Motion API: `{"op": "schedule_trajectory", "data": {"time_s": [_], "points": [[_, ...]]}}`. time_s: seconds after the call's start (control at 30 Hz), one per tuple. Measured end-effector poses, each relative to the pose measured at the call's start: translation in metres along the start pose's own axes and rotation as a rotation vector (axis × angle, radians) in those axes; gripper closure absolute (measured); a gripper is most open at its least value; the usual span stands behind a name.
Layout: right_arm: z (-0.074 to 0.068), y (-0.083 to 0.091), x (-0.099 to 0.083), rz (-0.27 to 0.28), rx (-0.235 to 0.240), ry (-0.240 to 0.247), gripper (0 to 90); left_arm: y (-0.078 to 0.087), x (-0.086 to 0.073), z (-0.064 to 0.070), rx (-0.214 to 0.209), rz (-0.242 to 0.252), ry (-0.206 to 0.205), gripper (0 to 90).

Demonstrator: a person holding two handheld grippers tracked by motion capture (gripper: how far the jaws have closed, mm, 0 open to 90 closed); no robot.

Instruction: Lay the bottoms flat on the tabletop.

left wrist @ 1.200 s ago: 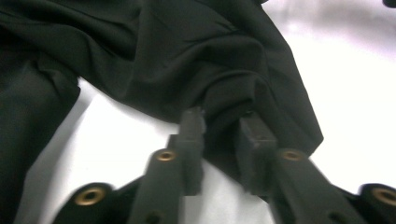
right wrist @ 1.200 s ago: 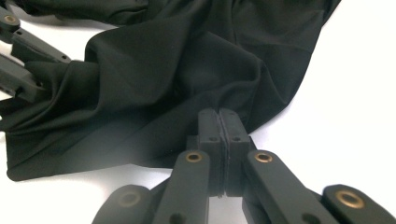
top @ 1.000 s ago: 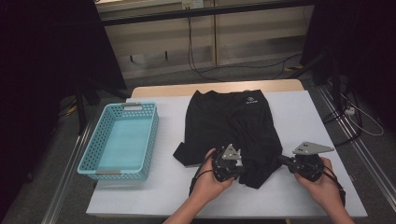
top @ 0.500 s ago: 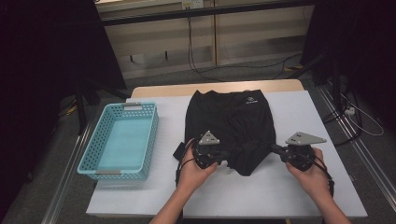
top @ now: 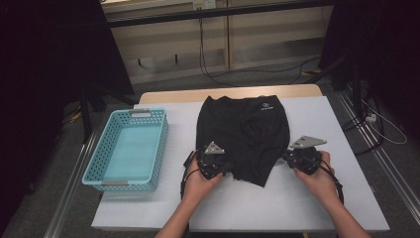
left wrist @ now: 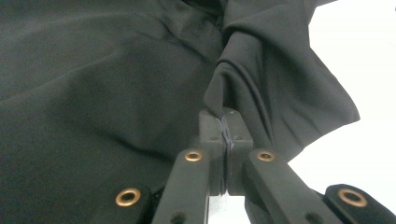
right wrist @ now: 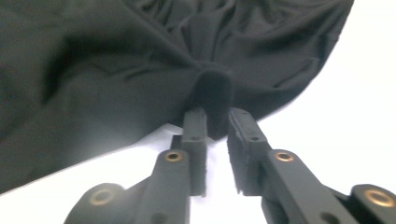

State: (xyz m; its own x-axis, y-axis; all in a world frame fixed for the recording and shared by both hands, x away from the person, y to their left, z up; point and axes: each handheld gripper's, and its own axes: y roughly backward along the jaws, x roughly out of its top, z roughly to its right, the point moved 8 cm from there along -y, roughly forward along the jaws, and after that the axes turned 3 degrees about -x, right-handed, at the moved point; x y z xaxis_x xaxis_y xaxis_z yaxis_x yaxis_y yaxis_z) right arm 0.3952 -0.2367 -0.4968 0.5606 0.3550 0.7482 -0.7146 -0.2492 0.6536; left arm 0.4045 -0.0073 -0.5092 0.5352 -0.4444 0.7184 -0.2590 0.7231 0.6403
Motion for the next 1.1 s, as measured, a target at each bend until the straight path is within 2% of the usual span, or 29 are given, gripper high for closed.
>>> {"op": "schedule_trajectory", "data": {"time_s": [0.07,0.13,0.2,0.3,0.33,0.37,0.4,0.5,0.53,0.57,0.6,0.63,0.67,0.7,0.83,0.93,1.1], "points": [[0.000,0.009,-0.001,0.006,0.011,-0.008,73.8,0.001,0.001,0.001,-0.003,0.002,-0.001,88.7],[-0.005,0.015,-0.006,0.004,0.043,-0.006,72.7,0.000,0.001,0.002,0.000,0.000,-0.004,88.5],[-0.016,0.015,-0.014,-0.013,0.076,-0.004,71.7,0.000,0.001,0.003,0.002,-0.002,-0.005,88.3],[-0.038,0.010,-0.024,-0.034,0.134,0.026,68.5,0.002,0.003,0.006,0.000,0.003,-0.008,88.1],[-0.042,0.009,-0.022,-0.027,0.135,0.039,64.4,0.002,0.003,0.007,-0.001,0.005,-0.007,88.1],[-0.046,0.008,-0.019,-0.027,0.152,0.031,59.2,0.003,0.004,0.008,-0.002,0.010,-0.008,88.0],[-0.050,0.008,-0.016,-0.015,0.165,0.024,58.6,0.003,0.004,0.009,-0.003,0.008,-0.009,87.9],[-0.060,0.001,-0.011,-0.022,0.160,0.062,57.0,0.003,0.004,0.010,-0.008,0.007,-0.016,87.3],[-0.064,-0.001,-0.010,-0.019,0.169,0.061,57.4,0.003,0.004,0.011,-0.009,0.007,-0.019,87.1],[-0.067,-0.004,-0.008,-0.011,0.175,0.063,59.5,0.003,0.004,0.011,-0.011,0.007,-0.019,86.6],[-0.069,-0.005,-0.006,-0.007,0.179,0.072,65.9,0.003,0.004,0.011,-0.011,0.006,-0.017,86.4],[-0.072,-0.006,-0.005,-0.011,0.197,0.079,81.0,0.003,0.003,0.011,-0.012,0.007,-0.017,86.2],[-0.076,-0.007,-0.004,-0.014,0.224,0.080,89.2,0.003,0.002,0.011,-0.011,0.003,-0.020,86.3],[-0.077,-0.008,-0.003,-0.016,0.225,0.087,90.0,0.003,0.002,0.012,-0.016,0.002,-0.020,86.3],[-0.074,-0.004,-0.002,-0.025,0.225,0.088,90.0,0.005,0.001,0.010,-0.013,0.003,-0.014,86.4],[-0.065,0.008,0.000,-0.002,0.227,0.063,90.0,0.008,0.002,0.009,-0.004,0.018,-0.005,86.7],[-0.051,0.026,0.005,0.056,0.233,0.010,90.0,0.004,0.000,0.011,-0.009,0.004,-0.006,86.9]]}}
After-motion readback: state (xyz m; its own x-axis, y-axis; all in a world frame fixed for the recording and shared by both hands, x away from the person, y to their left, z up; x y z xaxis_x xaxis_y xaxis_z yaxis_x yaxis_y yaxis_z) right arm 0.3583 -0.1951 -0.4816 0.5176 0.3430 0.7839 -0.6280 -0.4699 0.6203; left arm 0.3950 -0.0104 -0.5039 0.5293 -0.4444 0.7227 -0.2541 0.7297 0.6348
